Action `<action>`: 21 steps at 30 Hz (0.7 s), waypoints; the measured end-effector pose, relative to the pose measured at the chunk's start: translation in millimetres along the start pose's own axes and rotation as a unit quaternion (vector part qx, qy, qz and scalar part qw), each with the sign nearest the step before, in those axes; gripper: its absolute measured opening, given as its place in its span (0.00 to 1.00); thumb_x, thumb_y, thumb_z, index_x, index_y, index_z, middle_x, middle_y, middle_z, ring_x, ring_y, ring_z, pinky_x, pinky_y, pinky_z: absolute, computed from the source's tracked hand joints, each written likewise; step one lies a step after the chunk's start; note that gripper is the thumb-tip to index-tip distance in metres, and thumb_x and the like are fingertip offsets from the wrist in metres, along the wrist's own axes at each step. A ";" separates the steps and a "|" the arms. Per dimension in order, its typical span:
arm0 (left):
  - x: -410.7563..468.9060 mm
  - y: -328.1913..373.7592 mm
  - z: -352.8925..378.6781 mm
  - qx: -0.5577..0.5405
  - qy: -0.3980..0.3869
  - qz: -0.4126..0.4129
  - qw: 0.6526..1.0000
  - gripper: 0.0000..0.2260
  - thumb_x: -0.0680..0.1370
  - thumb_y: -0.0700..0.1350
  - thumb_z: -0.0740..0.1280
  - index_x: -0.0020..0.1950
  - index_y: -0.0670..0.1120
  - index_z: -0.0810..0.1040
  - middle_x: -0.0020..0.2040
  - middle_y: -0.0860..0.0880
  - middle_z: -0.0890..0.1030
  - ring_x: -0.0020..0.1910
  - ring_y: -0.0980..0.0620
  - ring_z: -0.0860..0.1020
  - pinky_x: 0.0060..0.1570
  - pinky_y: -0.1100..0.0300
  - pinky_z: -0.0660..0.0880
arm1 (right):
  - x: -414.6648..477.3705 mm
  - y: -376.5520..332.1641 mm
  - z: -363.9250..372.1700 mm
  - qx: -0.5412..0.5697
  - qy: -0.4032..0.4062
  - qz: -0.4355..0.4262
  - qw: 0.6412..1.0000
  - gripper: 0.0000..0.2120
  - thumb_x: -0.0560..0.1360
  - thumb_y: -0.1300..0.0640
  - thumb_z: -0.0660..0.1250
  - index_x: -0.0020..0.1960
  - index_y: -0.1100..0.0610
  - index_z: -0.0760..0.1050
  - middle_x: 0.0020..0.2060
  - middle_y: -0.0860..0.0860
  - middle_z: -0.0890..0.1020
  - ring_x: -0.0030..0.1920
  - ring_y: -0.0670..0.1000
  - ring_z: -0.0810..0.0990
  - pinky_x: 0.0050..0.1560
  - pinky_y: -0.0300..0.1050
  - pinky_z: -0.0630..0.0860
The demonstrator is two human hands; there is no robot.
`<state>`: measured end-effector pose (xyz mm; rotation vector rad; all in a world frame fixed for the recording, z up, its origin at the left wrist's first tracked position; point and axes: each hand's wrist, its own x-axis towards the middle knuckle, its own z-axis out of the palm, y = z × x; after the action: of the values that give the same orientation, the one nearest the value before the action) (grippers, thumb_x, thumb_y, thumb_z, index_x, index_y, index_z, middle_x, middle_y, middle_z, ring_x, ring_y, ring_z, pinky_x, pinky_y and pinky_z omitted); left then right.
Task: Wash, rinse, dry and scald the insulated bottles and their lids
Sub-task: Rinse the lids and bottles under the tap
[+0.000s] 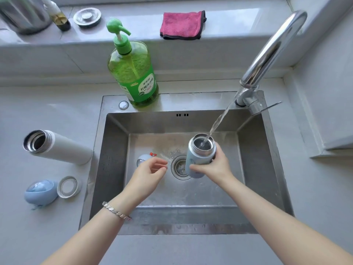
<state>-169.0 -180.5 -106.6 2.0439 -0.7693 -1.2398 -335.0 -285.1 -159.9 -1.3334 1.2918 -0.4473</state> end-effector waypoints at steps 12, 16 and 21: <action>4.3 9.2 -1.0 -0.007 0.002 0.006 1.000 0.08 0.77 0.37 0.63 0.47 0.50 0.76 0.47 0.51 0.81 0.48 0.53 0.78 0.48 0.62 0.72 | -4.7 -13.5 -13.2 -0.053 0.041 -0.085 0.994 0.36 0.54 0.60 0.80 0.56 0.41 0.71 0.52 0.44 0.80 0.53 0.44 0.78 0.54 0.38 0.74; 3.0 8.0 -5.3 -0.003 0.003 0.008 1.000 0.07 0.78 0.37 0.63 0.49 0.48 0.77 0.48 0.50 0.81 0.48 0.53 0.79 0.47 0.63 0.73 | -5.0 -13.0 -10.3 -0.073 0.026 -0.105 0.991 0.37 0.54 0.60 0.80 0.56 0.39 0.70 0.52 0.44 0.80 0.53 0.45 0.77 0.54 0.41 0.74; 1.4 3.1 -8.7 -0.007 0.006 0.005 1.000 0.10 0.77 0.38 0.64 0.45 0.53 0.77 0.47 0.51 0.82 0.49 0.51 0.80 0.51 0.57 0.74 | -4.3 -13.5 -9.4 -0.084 0.024 -0.113 0.990 0.35 0.53 0.59 0.80 0.55 0.39 0.71 0.52 0.43 0.80 0.54 0.48 0.78 0.56 0.47 0.75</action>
<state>-161.0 -181.8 -101.8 2.0329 -0.7613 -1.2229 -338.9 -289.4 -143.9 -1.6285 1.2436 -0.5388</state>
